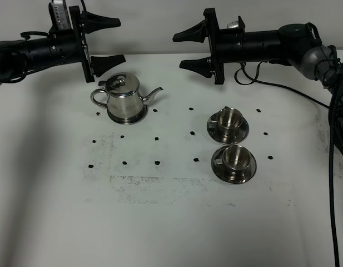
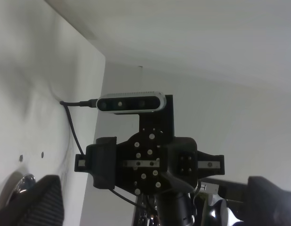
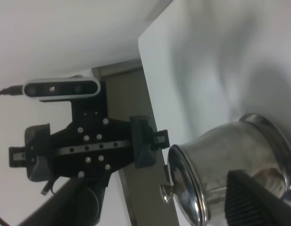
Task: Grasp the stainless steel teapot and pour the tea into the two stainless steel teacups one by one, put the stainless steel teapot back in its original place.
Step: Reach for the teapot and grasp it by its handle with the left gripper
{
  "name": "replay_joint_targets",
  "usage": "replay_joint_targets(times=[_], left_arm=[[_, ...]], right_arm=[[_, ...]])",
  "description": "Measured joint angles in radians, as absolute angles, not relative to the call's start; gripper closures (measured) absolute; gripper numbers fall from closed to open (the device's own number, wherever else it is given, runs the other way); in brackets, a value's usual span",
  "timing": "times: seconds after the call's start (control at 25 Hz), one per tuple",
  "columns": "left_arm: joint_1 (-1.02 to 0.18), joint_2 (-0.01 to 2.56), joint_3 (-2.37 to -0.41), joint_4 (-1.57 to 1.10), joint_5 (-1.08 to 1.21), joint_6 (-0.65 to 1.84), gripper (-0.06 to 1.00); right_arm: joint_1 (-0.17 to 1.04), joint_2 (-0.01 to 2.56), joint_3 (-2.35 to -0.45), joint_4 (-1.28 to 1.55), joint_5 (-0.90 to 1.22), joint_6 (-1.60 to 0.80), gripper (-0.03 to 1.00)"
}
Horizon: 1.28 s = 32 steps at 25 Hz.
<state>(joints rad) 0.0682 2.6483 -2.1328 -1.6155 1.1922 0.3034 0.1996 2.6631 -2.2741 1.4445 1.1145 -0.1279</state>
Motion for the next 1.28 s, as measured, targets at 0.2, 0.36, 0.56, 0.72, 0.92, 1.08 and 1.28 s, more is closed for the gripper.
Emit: replay_joint_targets(times=[0.2, 0.36, 0.56, 0.72, 0.92, 1.08, 1.28], left_arm=[[0.068, 2.648, -2.133, -1.615, 1.192, 0.303, 0.19], [0.068, 2.648, -2.133, -1.615, 1.192, 0.303, 0.19], [0.07, 2.648, -2.133, -1.608, 1.192, 0.304, 0.19], [0.07, 2.648, -2.133, -1.601, 1.192, 0.304, 0.19], [0.07, 2.648, -2.133, -1.601, 1.192, 0.304, 0.19], [0.07, 2.648, -2.133, -1.601, 1.192, 0.303, 0.19], [0.07, 2.648, -2.133, -1.601, 1.192, 0.303, 0.19]], right_arm=[[0.2, 2.663, -2.274, 1.446, 1.121, -0.132, 0.38], [0.2, 2.663, -2.274, 1.447, 1.121, -0.132, 0.38], [0.2, 2.663, -2.274, 1.447, 1.119, -0.132, 0.39], [0.2, 2.663, -2.274, 1.447, 1.119, -0.132, 0.39], [0.2, 2.663, -2.274, 1.449, 1.118, -0.132, 0.39], [0.2, 2.663, -2.274, 1.471, 1.118, -0.132, 0.39], [0.2, 2.663, -2.274, 1.473, 1.118, -0.133, 0.39]])
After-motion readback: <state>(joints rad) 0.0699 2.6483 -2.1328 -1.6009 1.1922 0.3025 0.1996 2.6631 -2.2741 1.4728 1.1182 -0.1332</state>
